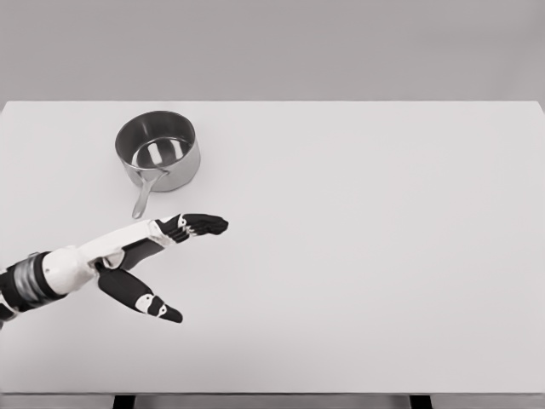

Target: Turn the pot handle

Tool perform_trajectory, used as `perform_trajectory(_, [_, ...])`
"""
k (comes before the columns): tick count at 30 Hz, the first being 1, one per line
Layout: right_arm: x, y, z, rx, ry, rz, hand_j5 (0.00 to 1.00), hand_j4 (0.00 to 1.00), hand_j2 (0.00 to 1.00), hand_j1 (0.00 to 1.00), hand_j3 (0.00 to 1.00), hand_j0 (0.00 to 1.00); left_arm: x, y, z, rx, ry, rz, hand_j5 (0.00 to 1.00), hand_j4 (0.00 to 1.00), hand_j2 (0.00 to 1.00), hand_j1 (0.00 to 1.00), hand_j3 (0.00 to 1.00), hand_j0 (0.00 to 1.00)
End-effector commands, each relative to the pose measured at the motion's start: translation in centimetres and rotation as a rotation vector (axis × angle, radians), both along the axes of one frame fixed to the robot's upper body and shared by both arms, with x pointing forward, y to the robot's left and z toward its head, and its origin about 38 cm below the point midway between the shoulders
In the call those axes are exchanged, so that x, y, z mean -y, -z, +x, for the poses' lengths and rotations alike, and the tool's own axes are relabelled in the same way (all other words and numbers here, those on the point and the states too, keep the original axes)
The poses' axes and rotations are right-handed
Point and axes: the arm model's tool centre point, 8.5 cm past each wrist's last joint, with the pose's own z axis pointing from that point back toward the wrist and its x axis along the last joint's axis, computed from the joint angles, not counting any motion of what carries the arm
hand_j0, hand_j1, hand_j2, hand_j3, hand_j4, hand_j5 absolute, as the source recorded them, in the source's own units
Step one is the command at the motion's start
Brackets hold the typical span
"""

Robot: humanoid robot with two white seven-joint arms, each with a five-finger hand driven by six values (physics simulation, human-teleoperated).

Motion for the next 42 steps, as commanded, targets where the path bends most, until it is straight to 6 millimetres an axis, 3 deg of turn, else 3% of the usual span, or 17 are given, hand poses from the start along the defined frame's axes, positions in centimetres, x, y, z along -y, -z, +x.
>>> perform_trajectory(1, [0.0,0.0,0.0,0.001,0.001,0.001,1.00,1.00,1.00,1.00,1.00,1.00,-0.3,0.0,0.8,-0.101,-0.036,-0.004,1.00,1.00,1.00,1.00,1.00,1.00])
perform_trajectory(7, [0.0,0.0,0.0,0.001,0.000,0.000,1.00,1.00,1.00,1.00,1.00,1.00,-2.0,1.4,1.0,-0.290,-0.081,0.132,1.00,1.00,1.00,1.00,1.00,1.00])
perform_trajectory(19, [0.0,0.0,0.0,-0.001,0.001,0.002,1.00,1.00,1.00,1.00,1.00,1.00,-4.6,-0.1,1.6,-0.282,-0.120,0.239,1.00,1.00,1.00,1.00,1.00,1.00])
perform_trajectory(42, [0.0,0.0,0.0,0.001,-0.001,0.001,1.00,1.00,1.00,1.00,1.00,1.00,-5.5,-0.4,2.0,-0.319,-0.158,0.278,1.00,1.00,1.00,1.00,1.00,1.00])
